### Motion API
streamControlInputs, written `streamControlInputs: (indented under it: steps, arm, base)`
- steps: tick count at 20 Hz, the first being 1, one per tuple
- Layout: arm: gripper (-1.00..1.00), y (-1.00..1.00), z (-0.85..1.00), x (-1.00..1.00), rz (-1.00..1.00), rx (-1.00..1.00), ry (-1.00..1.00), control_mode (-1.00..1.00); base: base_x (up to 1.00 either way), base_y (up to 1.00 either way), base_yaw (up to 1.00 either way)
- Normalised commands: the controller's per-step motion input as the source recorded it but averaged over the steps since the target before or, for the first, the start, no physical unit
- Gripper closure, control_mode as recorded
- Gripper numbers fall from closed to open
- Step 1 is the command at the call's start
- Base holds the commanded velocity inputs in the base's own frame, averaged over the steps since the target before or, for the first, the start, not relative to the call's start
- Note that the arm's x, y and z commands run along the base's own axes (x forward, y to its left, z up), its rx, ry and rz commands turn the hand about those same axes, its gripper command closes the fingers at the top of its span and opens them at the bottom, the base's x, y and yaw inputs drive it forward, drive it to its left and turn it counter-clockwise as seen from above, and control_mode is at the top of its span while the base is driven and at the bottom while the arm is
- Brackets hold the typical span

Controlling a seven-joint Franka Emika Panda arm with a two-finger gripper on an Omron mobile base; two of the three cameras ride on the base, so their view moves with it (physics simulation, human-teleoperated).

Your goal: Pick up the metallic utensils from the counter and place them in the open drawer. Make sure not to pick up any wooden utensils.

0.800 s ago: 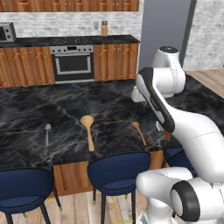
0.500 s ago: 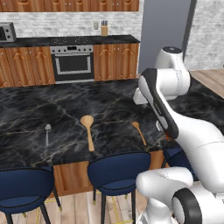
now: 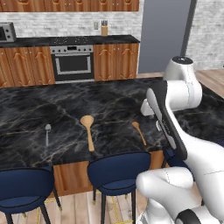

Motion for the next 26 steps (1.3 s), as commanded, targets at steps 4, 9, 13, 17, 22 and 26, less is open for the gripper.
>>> streamControlInputs:
  steps: [4, 9, 13, 17, 22, 26]
  arm:
    - [-1.0, -0.56, -0.22, 0.0, 0.0, 0.0, 0.08, -1.0]
    - [-1.0, -0.71, -0.28, 0.05, 0.0, 0.0, 0.08, -1.0]
    - [-1.0, -0.63, -0.38, 0.21, 0.0, 0.0, 0.05, -1.0]
    - [-1.0, -0.54, -0.5, 0.34, 0.0, 0.0, 0.03, -1.0]
    - [-1.0, -0.44, -0.42, 0.45, 0.0, 0.0, 0.0, -1.0]
    - [-1.0, -0.39, -0.29, 0.34, 0.0, 0.0, 0.02, -1.0]
  base:
    - [0.0, 0.0, 0.0]
    - [0.0, 0.0, 0.0]
    - [0.0, 0.0, 0.0]
    - [0.0, 0.0, 0.0]
    - [0.0, 0.0, 0.0]
    - [0.0, 0.0, 0.0]
